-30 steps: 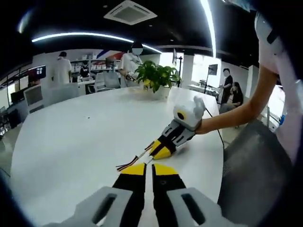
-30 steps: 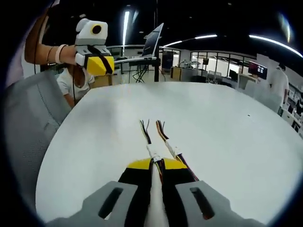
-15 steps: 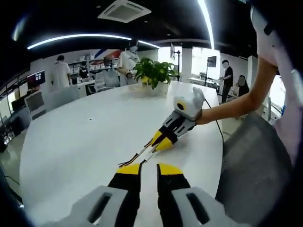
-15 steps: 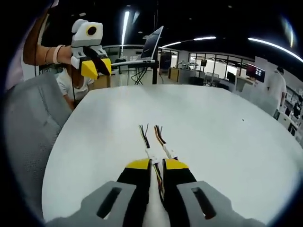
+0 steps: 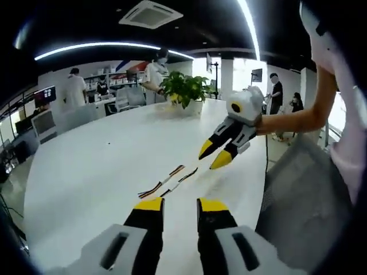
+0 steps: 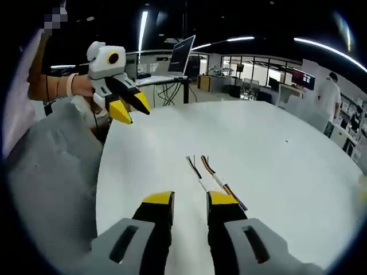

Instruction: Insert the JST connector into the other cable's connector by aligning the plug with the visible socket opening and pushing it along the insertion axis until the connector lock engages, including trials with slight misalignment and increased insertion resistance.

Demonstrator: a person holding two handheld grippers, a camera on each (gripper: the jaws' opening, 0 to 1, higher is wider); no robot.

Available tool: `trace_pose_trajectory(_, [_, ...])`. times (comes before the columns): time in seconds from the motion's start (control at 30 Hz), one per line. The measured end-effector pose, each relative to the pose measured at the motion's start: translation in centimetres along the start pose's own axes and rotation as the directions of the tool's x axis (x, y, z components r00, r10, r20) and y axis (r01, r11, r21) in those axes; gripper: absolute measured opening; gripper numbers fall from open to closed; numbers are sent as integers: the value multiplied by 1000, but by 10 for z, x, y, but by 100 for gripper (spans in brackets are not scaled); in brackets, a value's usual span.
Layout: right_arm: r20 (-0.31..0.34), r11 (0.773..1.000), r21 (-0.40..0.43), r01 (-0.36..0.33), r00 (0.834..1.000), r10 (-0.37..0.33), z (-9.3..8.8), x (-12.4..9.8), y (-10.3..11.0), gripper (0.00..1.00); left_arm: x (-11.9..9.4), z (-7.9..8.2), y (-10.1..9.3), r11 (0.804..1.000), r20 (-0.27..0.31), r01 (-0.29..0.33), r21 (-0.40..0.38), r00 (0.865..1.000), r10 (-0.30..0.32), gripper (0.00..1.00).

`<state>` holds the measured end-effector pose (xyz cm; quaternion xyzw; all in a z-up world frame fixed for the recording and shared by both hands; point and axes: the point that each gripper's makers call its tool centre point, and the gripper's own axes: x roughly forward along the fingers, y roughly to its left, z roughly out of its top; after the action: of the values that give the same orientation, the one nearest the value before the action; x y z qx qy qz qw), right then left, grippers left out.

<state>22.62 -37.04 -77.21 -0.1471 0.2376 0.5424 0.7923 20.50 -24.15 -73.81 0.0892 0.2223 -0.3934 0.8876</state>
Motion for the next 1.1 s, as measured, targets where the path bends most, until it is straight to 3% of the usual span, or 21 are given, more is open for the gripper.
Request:
trace_pose_trajectory(0.23, [-32,999,11,34,999,-34,3,-22,23,27,-11,-6,-6,999,15,-18,-50,1000,18,18])
trace_pose_trajectory(0.33, [-62,990,61,125,991,-121,-2,-32,19,29,-11,-10,-13,996,-2,-18,-85,1000,18,23])
trace_pose_trajectory(0.43, [-42,983,110,146,989,-142,1,-39,21,29,-14,-15,-22,994,-5,-19,-112,1000,18,27])
trace_pose_trajectory(0.53, [-39,977,136,163,986,-159,0,-47,26,28,-17,-25,-30,983,-42,-7,-185,999,-1,30])
trace_pose_trajectory(0.57, [-44,976,137,171,985,-167,-1,-49,26,28,-19,-30,-29,982,-73,-29,-186,997,16,29])
trace_pose_trajectory(0.6, [-56,971,149,189,982,-182,-4,-52,26,28,-22,-32,-21,985,-91,-90,-147,993,77,26])
trace_pose_trajectory(0.67, [-61,963,173,208,978,-200,-6,-56,27,28,-24,-38,-21,984,-134,-119,-133,986,101,26])
trace_pose_trajectory(0.77, [-49,949,233,214,977,-208,-5,-59,35,29,-24,-34,-21,980,-119,-126,-156,987,108,32])
trace_pose_trajectory(0.87, [-58,949,238,208,978,-200,-6,-58,43,33,-23,-30,-24,970,-82,-115,-212,992,100,35])
trace_pose_trajectory(1.1, [-66,930,288,230,973,-220,-11,-55,51,34,-20,-40,-33,966,-86,-102,-238,993,83,35])
